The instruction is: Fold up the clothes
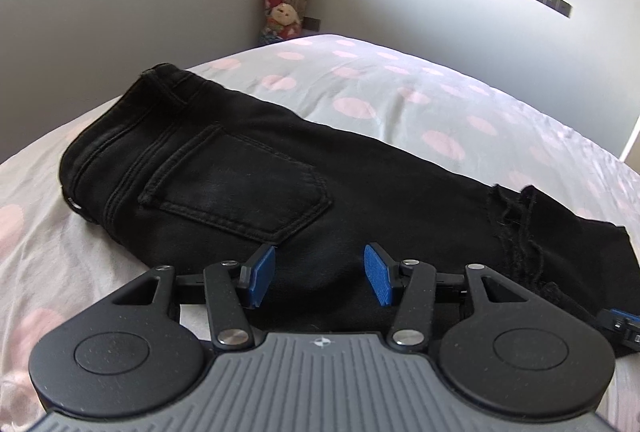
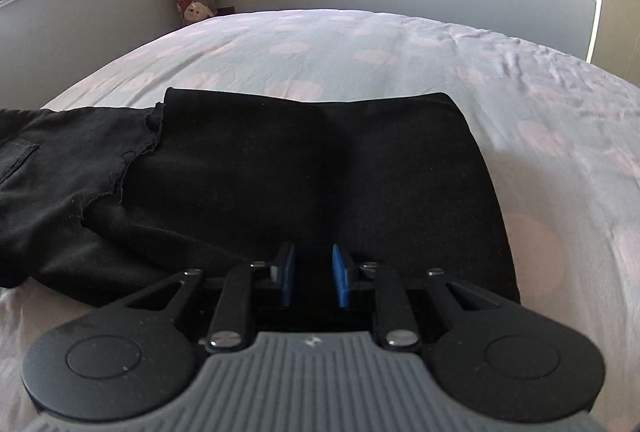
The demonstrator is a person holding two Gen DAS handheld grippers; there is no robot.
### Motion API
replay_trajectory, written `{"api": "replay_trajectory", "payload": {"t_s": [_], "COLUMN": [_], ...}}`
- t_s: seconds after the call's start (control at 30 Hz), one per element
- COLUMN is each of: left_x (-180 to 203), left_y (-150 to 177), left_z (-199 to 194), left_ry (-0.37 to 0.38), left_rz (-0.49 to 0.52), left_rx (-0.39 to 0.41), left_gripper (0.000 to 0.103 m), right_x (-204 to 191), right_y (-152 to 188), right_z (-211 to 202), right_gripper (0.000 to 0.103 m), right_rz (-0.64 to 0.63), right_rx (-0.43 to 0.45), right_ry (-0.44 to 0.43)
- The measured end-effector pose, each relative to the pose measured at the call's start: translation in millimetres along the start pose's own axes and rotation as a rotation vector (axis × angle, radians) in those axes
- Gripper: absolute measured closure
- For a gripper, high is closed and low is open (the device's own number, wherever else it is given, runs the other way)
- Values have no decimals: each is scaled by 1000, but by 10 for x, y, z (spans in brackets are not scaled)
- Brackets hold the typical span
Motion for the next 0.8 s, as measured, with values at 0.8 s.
{"api": "replay_trajectory", "payload": {"t_s": [0.8], "left_x": [-2099], "left_y": [-29], "left_z": [440], "left_ry": [-31], "left_rz": [-835], "left_rx": [11], "left_gripper": [17], "right_x": [-121], "right_y": [701], "right_z": [-909], "right_gripper": [60], "right_rz": [17], "right_rx": [126], "right_ry": [-131]}}
Point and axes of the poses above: each gripper's, at about its wrist camera, not at the fingertips, and z roughly the way its jaws point, x to its right, y to its underside, the point moved 5 cm from there along z, roughly the way its jaws point, and after that the axes turned 4 degrees about x, right-handed, at the moved point
